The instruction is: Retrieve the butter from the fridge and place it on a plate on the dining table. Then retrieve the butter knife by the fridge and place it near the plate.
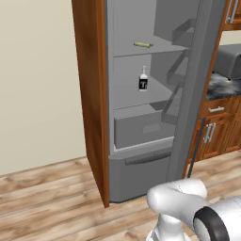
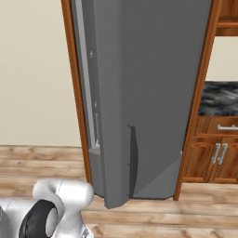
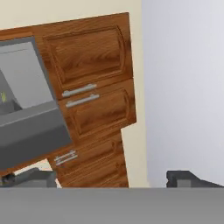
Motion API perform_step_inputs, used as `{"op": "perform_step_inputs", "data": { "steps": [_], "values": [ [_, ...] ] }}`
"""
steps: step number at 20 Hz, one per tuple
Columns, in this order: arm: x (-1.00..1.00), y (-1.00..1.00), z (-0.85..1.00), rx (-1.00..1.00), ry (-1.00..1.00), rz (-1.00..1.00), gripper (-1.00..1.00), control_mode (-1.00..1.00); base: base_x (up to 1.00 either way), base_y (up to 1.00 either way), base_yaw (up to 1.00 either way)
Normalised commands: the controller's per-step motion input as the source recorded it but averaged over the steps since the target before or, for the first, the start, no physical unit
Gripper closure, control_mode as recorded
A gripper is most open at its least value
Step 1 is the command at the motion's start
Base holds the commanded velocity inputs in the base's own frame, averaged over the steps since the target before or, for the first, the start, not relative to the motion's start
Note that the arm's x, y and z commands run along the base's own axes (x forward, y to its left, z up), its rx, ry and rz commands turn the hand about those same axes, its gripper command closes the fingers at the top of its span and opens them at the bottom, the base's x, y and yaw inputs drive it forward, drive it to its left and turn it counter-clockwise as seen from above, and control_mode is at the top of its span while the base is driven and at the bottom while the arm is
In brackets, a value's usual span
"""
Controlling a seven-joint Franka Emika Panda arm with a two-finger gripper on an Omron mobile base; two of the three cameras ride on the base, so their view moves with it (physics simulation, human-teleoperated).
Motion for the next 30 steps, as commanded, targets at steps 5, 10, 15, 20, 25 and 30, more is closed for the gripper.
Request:
{"op": "perform_step_inputs", "data": {
  "steps": [5, 10, 15, 20, 25, 30],
  "values": [
    [-0.73, 0.54, -0.73, 0.22, 0.66, -0.11, -1.00, -1.00, 0.00, 0.00, 0.00],
    [0.01, 0.21, -0.97, 0.21, 0.65, -0.07, -1.00, -1.00, 0.00, 0.00, 0.00],
    [0.15, 0.01, -0.79, 0.24, 0.47, 0.00, -1.00, -1.00, 0.00, 0.00, 0.00],
    [0.16, 0.05, -0.67, 0.28, 0.25, 0.00, -1.00, -1.00, 0.00, 0.00, 0.00],
    [0.00, 0.19, -0.94, 0.35, 0.20, -0.08, -1.00, -1.00, 0.00, 0.00, 0.00],
    [0.00, 0.17, -1.00, 0.39, -0.04, -0.25, -1.00, -1.00, 0.00, 0.00, 0.00]
  ]
}}
